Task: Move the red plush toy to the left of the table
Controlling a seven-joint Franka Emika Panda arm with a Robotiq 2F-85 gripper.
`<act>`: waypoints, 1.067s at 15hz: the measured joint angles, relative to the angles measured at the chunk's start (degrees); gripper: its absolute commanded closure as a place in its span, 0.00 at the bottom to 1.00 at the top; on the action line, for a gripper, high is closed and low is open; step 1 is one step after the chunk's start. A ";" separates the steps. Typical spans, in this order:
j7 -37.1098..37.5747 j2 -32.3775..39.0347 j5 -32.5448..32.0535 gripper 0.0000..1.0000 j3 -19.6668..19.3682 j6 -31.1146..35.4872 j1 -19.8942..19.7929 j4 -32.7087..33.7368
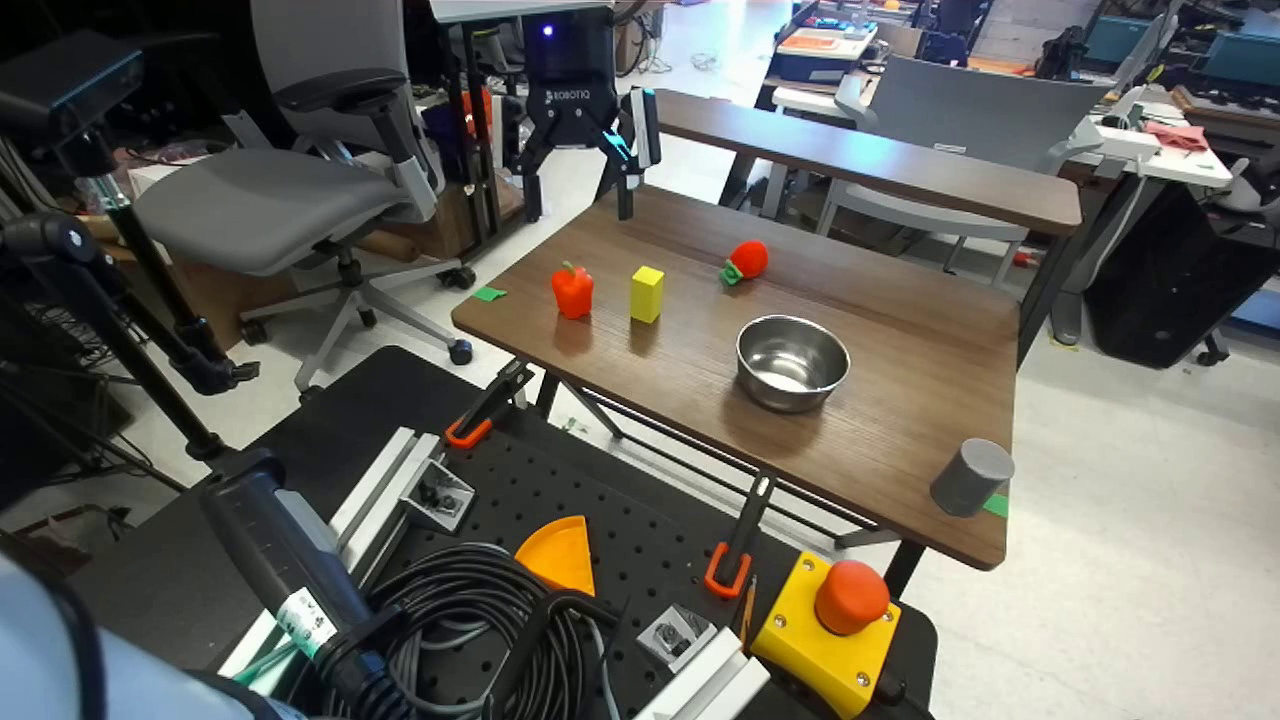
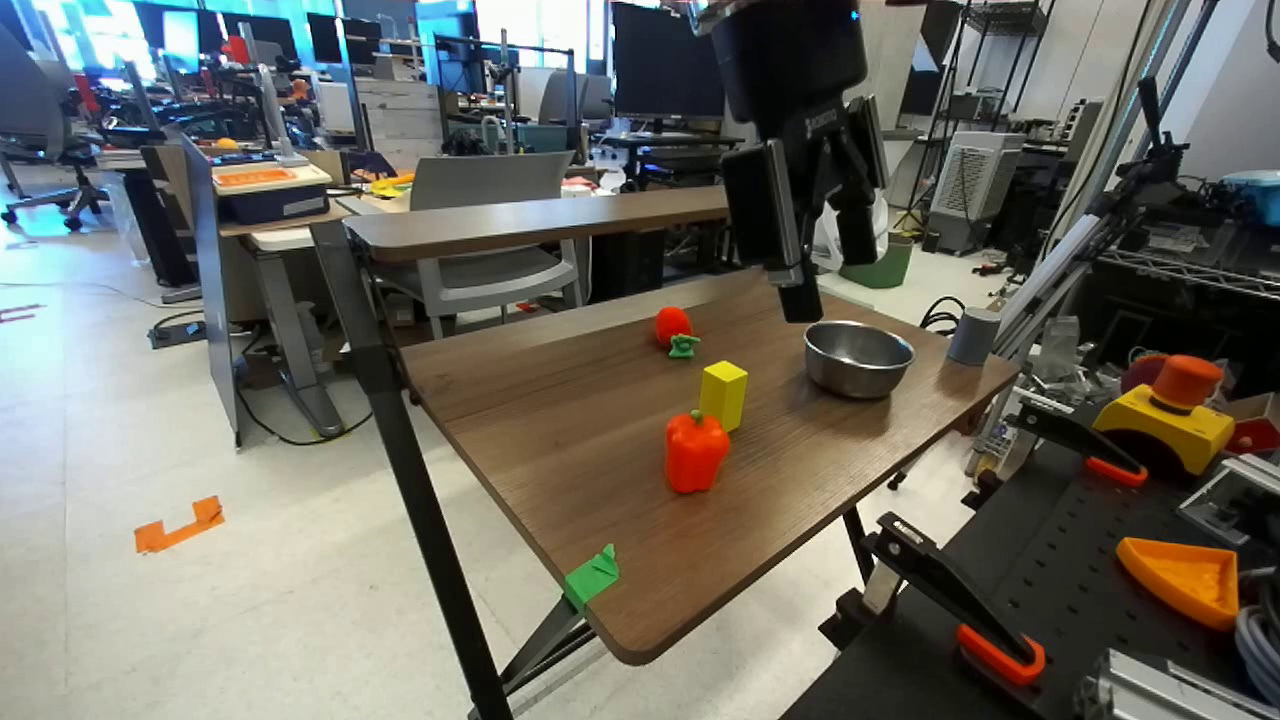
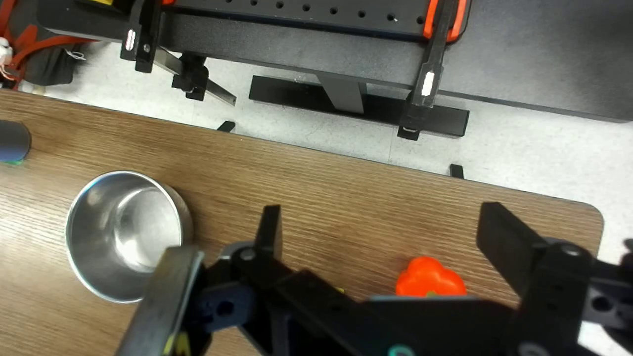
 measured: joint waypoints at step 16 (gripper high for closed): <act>6.52 9.05 8.87 0.00 -2.70 12.67 -6.43 11.87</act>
